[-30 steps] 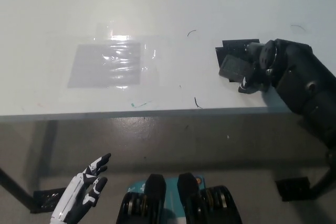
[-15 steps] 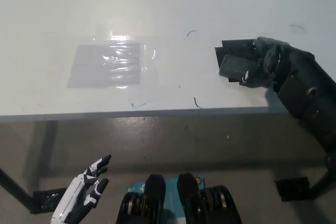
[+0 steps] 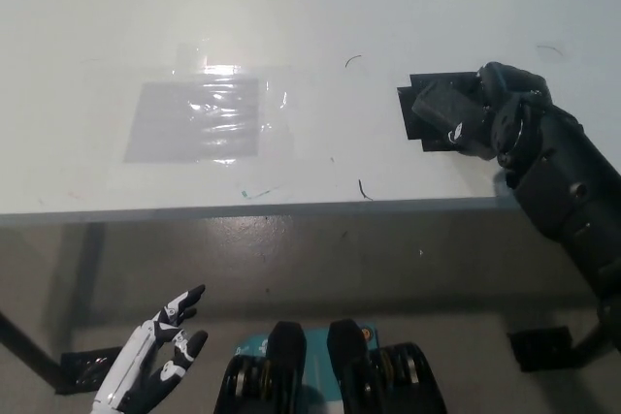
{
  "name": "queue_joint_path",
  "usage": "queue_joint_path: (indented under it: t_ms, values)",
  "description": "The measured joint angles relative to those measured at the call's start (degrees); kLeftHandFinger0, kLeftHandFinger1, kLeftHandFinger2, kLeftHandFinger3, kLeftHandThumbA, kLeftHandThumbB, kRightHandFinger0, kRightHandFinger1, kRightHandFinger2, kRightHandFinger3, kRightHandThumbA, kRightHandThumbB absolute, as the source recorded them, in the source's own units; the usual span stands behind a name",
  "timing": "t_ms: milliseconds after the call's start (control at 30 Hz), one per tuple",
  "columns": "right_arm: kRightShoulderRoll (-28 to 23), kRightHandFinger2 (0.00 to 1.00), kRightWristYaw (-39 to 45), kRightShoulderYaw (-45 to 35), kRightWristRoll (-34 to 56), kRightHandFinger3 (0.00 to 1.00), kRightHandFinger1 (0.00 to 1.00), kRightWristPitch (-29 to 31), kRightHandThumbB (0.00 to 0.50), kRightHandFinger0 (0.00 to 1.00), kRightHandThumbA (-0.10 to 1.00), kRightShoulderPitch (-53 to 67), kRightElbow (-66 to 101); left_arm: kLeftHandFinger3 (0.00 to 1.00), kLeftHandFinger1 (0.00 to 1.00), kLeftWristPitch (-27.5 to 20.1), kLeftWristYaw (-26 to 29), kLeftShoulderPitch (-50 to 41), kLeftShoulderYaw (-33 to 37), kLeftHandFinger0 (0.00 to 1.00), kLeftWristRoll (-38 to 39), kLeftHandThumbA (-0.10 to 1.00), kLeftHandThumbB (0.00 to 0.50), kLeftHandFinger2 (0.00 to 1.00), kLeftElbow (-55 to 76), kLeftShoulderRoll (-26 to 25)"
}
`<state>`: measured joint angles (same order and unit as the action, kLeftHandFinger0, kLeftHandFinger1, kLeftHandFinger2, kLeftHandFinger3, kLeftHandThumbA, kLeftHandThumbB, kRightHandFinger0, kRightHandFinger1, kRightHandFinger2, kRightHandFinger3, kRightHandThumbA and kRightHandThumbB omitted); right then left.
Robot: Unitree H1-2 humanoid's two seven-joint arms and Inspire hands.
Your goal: A whiteboard eraser is kept on the black marked spot on the table infront of the robot and the robot uses its right hand to swipe it back and forth on the table twice to clean it
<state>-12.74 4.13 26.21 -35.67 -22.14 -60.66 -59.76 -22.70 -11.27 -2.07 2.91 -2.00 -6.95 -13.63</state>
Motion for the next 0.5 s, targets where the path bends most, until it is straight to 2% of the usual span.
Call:
queue_joint_path:
  t_ms: [33,67,100,133,167,200,233,267,300,333,367,400,433,467,500]
  values:
    - [0.0,0.07,-0.2,0.0,0.0,0.95,0.00,0.1,0.186,0.00,-0.10,0.0,0.0,1.00,1.00,0.0,0.0,-0.1,0.0,1.00,0.0,0.78,0.492,1.00,0.0,0.0]
    - [0.1,0.07,-0.7,0.0,0.0,0.95,0.00,0.3,0.186,0.00,-0.10,0.1,-0.1,1.00,1.00,0.0,0.0,-0.2,0.0,1.00,0.0,0.78,0.492,1.00,0.1,0.0]
    - [0.2,0.11,-0.8,0.0,0.0,0.92,0.01,0.3,0.189,0.00,-0.10,0.1,-0.2,1.00,1.00,0.0,0.0,-0.3,0.0,1.00,0.0,0.78,0.491,1.00,0.1,0.0]
    - [0.3,0.08,-1.0,0.0,0.0,0.95,0.00,0.4,0.191,0.00,-0.10,0.1,-0.3,1.00,1.00,0.0,0.0,-0.4,0.0,1.00,0.0,0.78,0.489,1.00,0.1,0.0]
    - [0.3,0.06,-1.2,0.0,0.0,0.91,0.00,0.4,0.193,0.00,-0.10,0.2,-0.3,1.00,1.00,0.0,0.0,-0.5,0.0,1.00,0.0,0.78,0.489,1.00,0.1,0.0]
    - [0.3,0.09,-1.4,0.0,0.0,0.93,0.03,0.4,0.190,0.00,-0.10,0.3,-0.2,1.00,1.00,0.0,0.0,-0.6,0.0,1.00,0.0,0.78,0.489,1.00,0.1,0.0]
    - [0.4,0.11,-1.9,0.0,0.0,0.99,0.04,0.5,0.189,0.00,-0.10,0.6,-0.1,1.00,1.00,0.0,0.0,-0.9,0.0,1.00,0.0,0.79,0.486,1.00,0.1,0.0]
    - [0.4,0.11,-2.0,0.0,0.0,1.00,0.03,0.5,0.193,0.00,-0.10,0.7,0.0,1.00,1.00,0.0,0.0,-1.1,0.0,1.00,0.0,0.79,0.480,1.00,0.2,0.0]
    - [0.5,0.07,-2.4,0.0,0.0,0.89,0.00,0.6,0.239,0.00,-0.06,1.1,0.4,1.00,1.00,0.0,0.0,-1.7,0.0,1.00,0.0,0.80,0.479,1.00,0.2,0.0]
    - [0.5,0.06,-2.6,0.0,0.0,0.86,0.00,0.6,0.214,0.00,-0.07,1.5,0.8,1.00,1.00,-0.1,0.0,-2.1,0.0,1.00,0.0,0.80,0.478,1.00,0.3,0.0]
    - [0.6,0.02,-3.1,0.0,-0.1,0.73,0.00,0.6,0.210,0.00,-0.07,2.3,1.8,1.00,1.00,-0.1,0.0,-3.2,0.1,1.00,-0.1,0.80,0.476,1.00,0.3,0.0]
    - [0.6,0.04,-3.3,0.0,0.0,0.69,0.00,0.7,0.203,0.00,-0.07,2.9,2.2,1.00,1.00,-0.1,0.0,-3.9,0.2,1.00,-0.2,0.79,0.475,1.00,0.3,0.0]
    - [0.7,0.07,-3.7,0.0,0.0,0.77,0.01,0.8,0.193,0.00,-0.06,3.6,3.1,1.00,1.00,-0.2,0.0,-4.6,0.2,1.00,-0.3,0.79,0.476,1.00,0.3,0.0]
    - [0.7,0.08,-4.0,0.0,0.0,0.78,0.00,0.9,0.190,0.00,-0.05,4.1,3.6,1.00,1.00,-0.2,0.0,-5.3,0.3,1.00,-0.3,0.79,0.477,1.00,0.3,0.0]
    - [0.8,0.09,-4.3,0.0,-0.1,0.94,0.00,1.0,0.185,0.00,-0.04,4.5,4.0,1.00,1.00,-0.2,0.0,-5.8,0.3,1.00,-0.4,0.79,0.488,1.00,0.3,0.0]
